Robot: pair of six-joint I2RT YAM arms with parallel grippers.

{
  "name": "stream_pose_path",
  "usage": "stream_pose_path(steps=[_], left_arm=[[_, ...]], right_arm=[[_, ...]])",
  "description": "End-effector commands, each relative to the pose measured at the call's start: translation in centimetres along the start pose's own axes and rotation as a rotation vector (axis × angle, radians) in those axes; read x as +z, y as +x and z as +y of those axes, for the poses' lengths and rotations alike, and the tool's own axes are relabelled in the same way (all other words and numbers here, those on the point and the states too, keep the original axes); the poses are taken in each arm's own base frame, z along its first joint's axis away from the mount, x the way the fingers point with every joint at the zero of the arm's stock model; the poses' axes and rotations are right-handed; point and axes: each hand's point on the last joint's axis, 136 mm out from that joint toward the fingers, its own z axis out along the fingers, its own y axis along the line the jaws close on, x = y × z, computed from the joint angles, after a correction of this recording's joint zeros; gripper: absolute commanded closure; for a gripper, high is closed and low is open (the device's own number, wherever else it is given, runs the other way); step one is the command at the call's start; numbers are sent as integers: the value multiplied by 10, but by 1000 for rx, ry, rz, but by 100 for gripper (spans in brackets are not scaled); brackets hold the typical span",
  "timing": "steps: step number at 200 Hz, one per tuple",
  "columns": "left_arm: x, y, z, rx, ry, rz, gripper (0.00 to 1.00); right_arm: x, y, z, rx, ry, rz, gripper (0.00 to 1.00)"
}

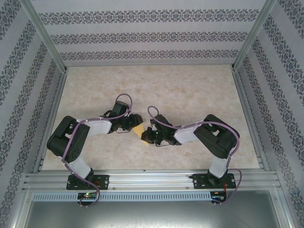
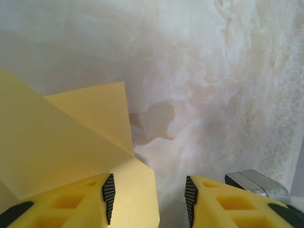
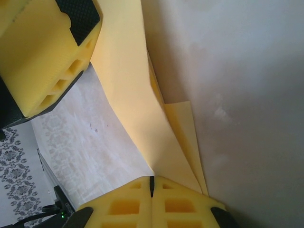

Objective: Fold a paper plane with a square sheet of paper (pick it up from the middle)
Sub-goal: Fold the wing for the fifth time at the center of the table.

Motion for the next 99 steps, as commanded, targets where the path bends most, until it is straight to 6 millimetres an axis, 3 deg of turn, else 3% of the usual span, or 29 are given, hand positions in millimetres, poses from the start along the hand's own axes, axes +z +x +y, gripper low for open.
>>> stream_pose_path(steps=[1, 99], left_arm=[[-6, -14, 1, -31, -33, -48, 54], [-13, -36, 69, -194, -163, -61, 54]], right_arm=[[4, 29, -70, 66, 232, 76, 100], [4, 31, -70, 58, 239, 84, 100]])
